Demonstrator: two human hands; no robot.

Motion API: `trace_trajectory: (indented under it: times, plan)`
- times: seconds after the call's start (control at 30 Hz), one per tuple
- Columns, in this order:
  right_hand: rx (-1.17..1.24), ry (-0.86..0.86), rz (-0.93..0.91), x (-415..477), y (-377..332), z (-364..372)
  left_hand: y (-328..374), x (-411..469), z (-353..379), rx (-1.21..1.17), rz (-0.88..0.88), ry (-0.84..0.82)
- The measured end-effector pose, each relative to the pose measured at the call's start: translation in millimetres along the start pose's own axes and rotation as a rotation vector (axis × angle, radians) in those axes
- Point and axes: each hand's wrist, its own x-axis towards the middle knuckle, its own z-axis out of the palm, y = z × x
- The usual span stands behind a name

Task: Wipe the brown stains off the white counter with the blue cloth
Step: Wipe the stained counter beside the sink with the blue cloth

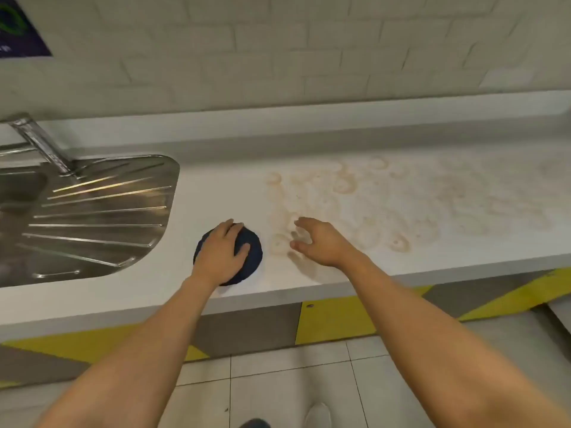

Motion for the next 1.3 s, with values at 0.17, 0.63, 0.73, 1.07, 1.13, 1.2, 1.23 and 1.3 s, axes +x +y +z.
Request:
trace_trajectory:
  times: [0.17,0.63,0.73,1.07,1.13,1.2,1.23,1.3]
  plan:
    - [-0.132,-0.062,-0.196,20.6,-26.5,40.3,-34.2,-5.4,7.3,0.154,-0.088,-0.04]
    - [-0.456,0.104,-0.167,47.3,-21.8,76.8,-34.0,71.3,18.7,0.287,0.235,-0.166]
    - [-0.423,0.141,-0.115,49.3,-24.7,79.3,-36.2,90.4,14.0,0.261,0.285,-0.222]
    - [-0.191,0.496,0.139,-1.7,13.4,49.9,-6.4,83.7,36.5,0.248,0.178,-0.119]
    - [-0.226,0.483,0.184,-9.9,20.4,48.8,-4.3,78.1,38.7,0.27,0.158,-0.11]
    - [-0.243,0.478,0.22,-13.7,24.4,49.0,-7.8,64.7,42.4,0.275,0.198,-0.115]
    - [-0.252,0.475,0.223,-14.5,25.3,49.2,-13.0,56.8,43.0,0.275,0.239,-0.122]
    - [-0.268,0.46,0.215,-15.6,25.6,48.3,-27.6,49.4,38.1,0.272,0.311,-0.155]
